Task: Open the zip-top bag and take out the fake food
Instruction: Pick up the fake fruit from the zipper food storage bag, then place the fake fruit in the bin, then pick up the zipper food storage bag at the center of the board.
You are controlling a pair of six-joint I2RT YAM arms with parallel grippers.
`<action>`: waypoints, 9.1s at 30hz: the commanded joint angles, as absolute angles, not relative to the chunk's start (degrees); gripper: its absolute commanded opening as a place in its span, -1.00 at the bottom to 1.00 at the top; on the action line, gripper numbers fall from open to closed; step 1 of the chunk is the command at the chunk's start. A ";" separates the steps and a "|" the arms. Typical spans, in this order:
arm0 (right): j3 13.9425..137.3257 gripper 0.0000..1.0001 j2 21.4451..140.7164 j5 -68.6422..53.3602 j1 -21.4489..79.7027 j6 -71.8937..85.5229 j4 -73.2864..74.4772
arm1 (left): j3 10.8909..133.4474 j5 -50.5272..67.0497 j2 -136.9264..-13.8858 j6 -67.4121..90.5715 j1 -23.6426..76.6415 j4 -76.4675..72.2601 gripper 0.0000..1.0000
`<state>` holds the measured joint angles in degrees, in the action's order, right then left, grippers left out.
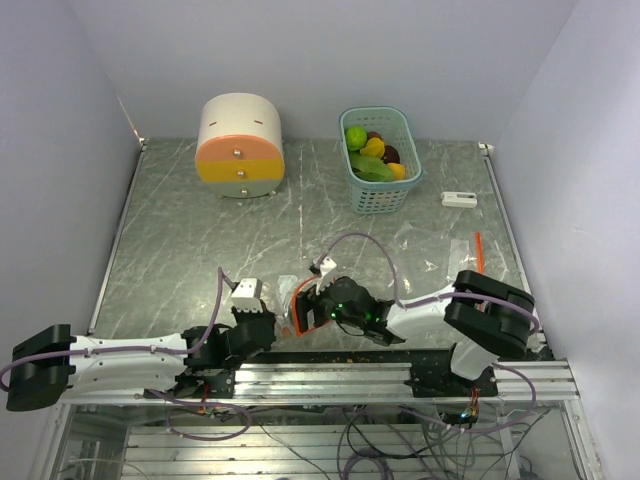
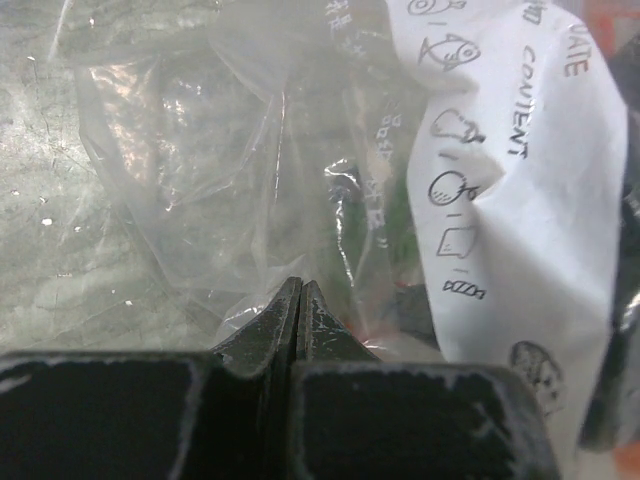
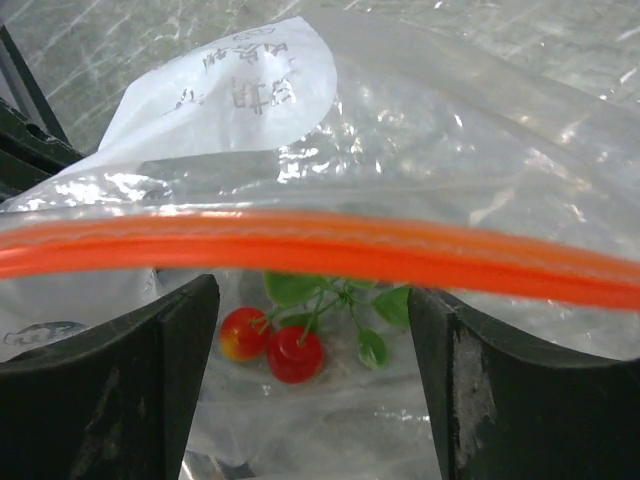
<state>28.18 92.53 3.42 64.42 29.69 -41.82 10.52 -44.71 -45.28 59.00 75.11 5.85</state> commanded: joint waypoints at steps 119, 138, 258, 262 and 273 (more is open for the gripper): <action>58.71 0.33 77.84 -4.72 18.08 14.76 -27.02 | 11.28 -44.66 -51.17 59.74 75.23 0.57 -0.86; 18.05 0.68 47.77 -11.79 36.77 40.73 -26.68 | 11.34 -44.06 -51.72 60.03 75.23 -0.53 -0.86; -4.42 -1.00 76.23 2.98 56.35 54.16 -56.20 | 9.18 -42.33 -57.21 63.79 75.26 0.11 -0.62; -4.36 -1.00 80.21 2.54 56.38 54.49 -59.75 | 9.19 -41.86 -56.21 62.89 75.23 -0.92 -0.27; 0.43 -0.97 74.60 2.39 56.34 51.17 -50.64 | 9.23 -43.85 -45.08 63.34 75.26 7.31 0.70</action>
<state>0.43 78.06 0.75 56.01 53.74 -56.14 9.65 -43.29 -49.12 63.48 75.11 3.95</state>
